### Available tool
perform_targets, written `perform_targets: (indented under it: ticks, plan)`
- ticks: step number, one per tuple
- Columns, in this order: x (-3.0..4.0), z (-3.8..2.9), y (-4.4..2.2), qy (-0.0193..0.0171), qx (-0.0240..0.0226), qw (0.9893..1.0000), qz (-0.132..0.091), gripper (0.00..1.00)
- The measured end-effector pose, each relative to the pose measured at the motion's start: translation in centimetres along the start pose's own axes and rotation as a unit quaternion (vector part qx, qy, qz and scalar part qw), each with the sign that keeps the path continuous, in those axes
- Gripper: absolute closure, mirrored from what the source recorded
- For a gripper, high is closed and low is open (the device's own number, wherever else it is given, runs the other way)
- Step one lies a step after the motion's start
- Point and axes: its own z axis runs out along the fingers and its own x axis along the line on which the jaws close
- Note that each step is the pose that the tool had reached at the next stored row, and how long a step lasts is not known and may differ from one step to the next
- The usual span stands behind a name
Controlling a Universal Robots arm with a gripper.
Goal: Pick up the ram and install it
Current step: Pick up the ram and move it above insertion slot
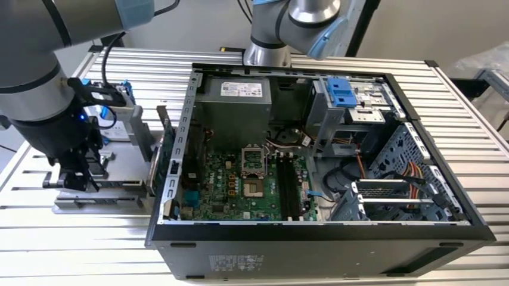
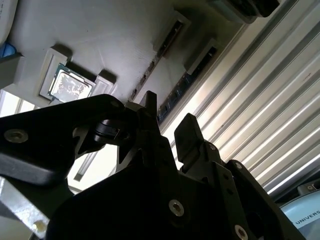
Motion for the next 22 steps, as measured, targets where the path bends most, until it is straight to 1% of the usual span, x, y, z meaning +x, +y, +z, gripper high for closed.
perform_targets:
  ticks: [4,7,11,17,20,22]
  plan:
    - [0.03,0.18,0.01,0.0006,-0.0002,1.0000,0.000,0.00]
    - [0.23,0.38,0.00,0.0006,-0.0001,1.0000,0.000,0.00]
    - [0.71,0.56,0.01,0.0006,-0.0002,1.0000,0.000,0.00]
    - [1.74,0.91,0.04,0.0006,-0.0003,1.0000,0.000,0.00]
    - [1.81,1.14,0.03,0.0008,-0.0002,1.0000,0.000,0.00]
    - [1.75,1.28,0.03,0.0024,-0.0005,1.0000,0.000,0.00]
